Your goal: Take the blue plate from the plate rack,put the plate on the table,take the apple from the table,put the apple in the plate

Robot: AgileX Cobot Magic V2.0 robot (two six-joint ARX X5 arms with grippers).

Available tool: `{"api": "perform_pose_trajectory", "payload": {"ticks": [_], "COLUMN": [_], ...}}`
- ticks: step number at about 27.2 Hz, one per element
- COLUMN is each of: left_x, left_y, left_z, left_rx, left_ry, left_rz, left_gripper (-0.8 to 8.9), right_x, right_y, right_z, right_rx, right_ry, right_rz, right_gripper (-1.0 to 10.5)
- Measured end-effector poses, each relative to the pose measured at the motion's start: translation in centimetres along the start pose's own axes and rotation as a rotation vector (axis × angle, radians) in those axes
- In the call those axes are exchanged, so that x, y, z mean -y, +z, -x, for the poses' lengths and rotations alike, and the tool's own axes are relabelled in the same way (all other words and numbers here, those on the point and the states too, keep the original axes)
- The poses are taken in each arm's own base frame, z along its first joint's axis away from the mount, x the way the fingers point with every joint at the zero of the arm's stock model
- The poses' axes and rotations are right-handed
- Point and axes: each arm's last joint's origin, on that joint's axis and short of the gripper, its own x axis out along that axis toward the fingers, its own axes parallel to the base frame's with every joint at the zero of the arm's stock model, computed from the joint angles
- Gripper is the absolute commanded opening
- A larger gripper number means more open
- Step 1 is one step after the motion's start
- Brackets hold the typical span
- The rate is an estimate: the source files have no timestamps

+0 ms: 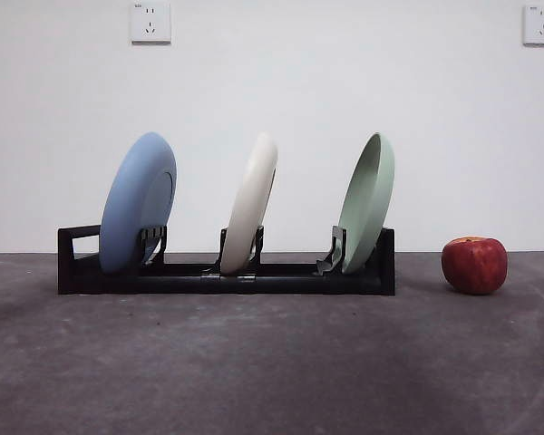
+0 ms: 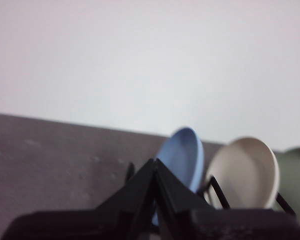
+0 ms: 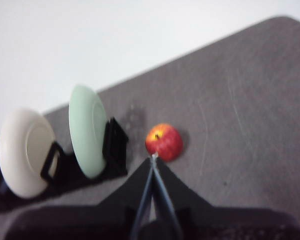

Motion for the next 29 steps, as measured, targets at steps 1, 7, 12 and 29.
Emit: {"api": "perform_pose_trajectory", "payload": {"ticks": [1, 7, 12, 29], "left_x": [0.1, 0.8, 1.0, 1.1], "left_y": [0.5, 3.3, 4.8, 5.4], "left_z": [-0.6, -4.5, -9.1, -25.1], "left_rx": [-0.041, -0.288, -0.476, -0.791], "left_ry": [-0.009, -0.040, -0.079, -0.370], "left_rz": [0.003, 0.035, 0.076, 0.255], "left_gripper": [-0.06, -0.05, -0.05, 0.88], "right_x": [-0.2, -1.2, -1.6, -1.0], "right_y": [0.7, 3.9, 5.2, 3.9], "right_z": [-0.2, -2.1, -4.3, -11.2], "right_rx": [-0.033, -0.174, -0.285, -0.672], "right_ry": [-0.007, -0.052, -0.070, -0.076], "right_rz": [0.006, 0.010, 0.015, 0.035], "right_gripper": [0.0, 0.0, 0.0, 0.0]}}
